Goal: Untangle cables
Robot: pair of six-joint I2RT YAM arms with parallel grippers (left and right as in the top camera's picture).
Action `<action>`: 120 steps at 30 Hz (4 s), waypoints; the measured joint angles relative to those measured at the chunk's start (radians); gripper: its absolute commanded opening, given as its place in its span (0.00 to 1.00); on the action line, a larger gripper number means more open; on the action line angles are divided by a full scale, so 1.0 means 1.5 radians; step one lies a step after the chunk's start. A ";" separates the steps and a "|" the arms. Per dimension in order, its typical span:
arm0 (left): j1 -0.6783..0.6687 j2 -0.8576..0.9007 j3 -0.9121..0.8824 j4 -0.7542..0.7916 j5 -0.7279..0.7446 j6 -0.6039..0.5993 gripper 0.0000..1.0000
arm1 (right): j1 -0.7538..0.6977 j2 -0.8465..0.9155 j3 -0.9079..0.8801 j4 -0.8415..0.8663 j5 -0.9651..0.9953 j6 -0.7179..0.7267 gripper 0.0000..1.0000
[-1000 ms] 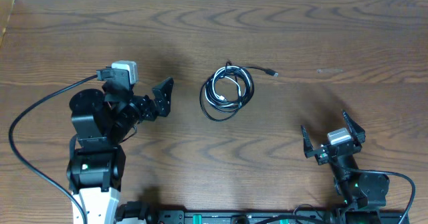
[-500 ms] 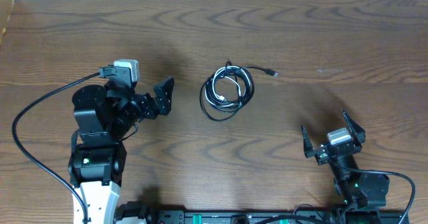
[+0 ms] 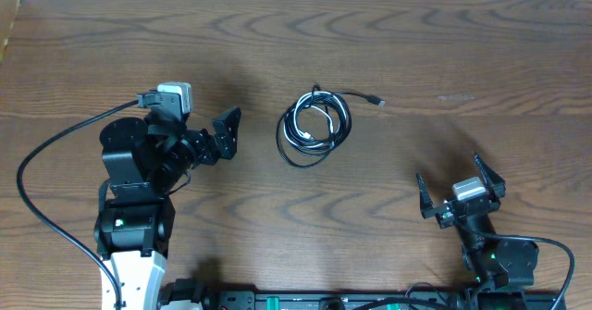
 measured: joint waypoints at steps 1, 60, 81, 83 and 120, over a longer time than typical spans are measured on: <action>0.000 0.000 0.000 0.000 0.000 0.000 1.00 | 0.000 0.000 0.000 0.000 0.000 0.000 0.99; 0.000 0.003 0.023 -0.010 0.000 -0.054 1.00 | 0.000 0.000 0.000 0.000 0.000 0.000 0.99; 0.000 0.028 0.025 -0.009 0.000 -0.057 1.00 | 0.000 0.000 0.000 0.000 0.000 0.000 0.99; 0.000 0.028 0.025 -0.009 0.000 -0.057 1.00 | 0.000 0.000 0.000 0.000 0.000 0.000 0.99; -0.033 0.199 0.242 -0.159 -0.116 -0.051 0.91 | 0.000 0.000 0.000 0.000 0.000 0.000 0.99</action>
